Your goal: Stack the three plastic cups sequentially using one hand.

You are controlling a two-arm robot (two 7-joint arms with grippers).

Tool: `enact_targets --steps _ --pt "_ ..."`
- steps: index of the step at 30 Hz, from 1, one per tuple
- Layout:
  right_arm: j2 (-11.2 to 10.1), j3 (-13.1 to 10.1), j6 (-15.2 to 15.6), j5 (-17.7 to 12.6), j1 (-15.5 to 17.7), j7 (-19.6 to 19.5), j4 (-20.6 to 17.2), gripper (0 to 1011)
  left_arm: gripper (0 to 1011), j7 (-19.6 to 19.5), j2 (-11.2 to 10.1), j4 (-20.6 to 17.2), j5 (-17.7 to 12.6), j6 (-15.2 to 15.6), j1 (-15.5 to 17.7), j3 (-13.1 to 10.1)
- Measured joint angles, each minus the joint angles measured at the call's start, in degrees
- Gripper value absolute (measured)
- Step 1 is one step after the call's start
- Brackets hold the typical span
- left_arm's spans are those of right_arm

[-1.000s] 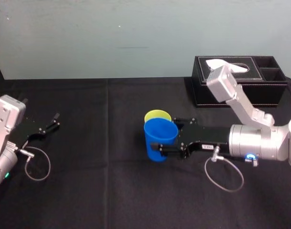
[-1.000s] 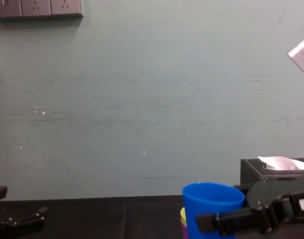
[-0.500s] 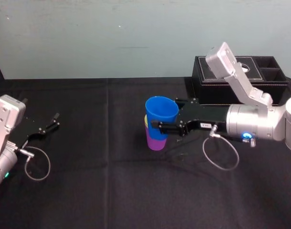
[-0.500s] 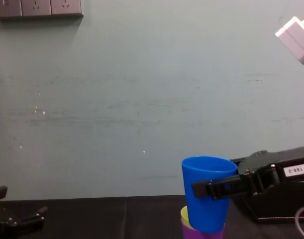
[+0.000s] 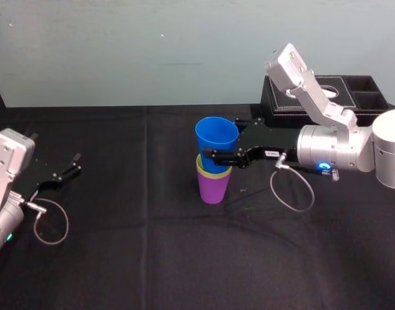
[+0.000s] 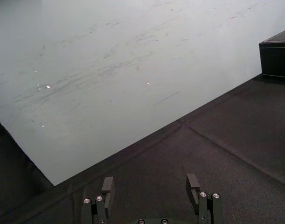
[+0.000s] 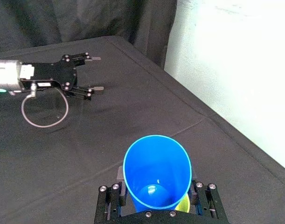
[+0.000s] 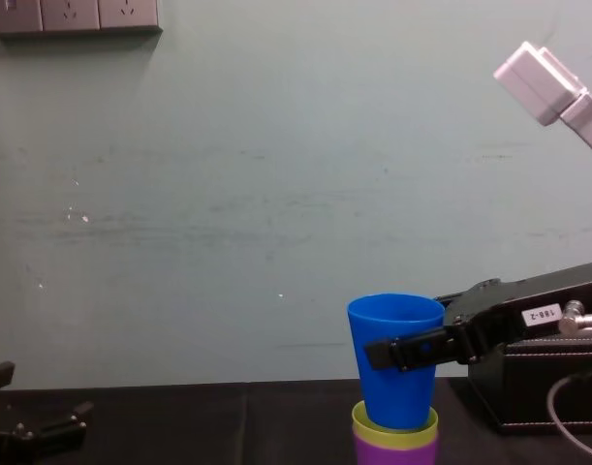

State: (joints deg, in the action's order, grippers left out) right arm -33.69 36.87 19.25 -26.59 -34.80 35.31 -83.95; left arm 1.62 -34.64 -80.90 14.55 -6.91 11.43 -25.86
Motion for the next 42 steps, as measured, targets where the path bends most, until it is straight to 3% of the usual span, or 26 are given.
enact_targets --steps 14,42 --pt "1.80 0.11 -0.70 -0.02 -1.87 2.16 4.24 729 1011 0.00 0.00 0.00 0.00 0.00 0.00 0.00" --pt "2.43 0.40 -1.87 0.67 -1.22 2.27 5.86 728 1011 0.00 0.00 0.00 0.00 0.00 0.00 0.00"
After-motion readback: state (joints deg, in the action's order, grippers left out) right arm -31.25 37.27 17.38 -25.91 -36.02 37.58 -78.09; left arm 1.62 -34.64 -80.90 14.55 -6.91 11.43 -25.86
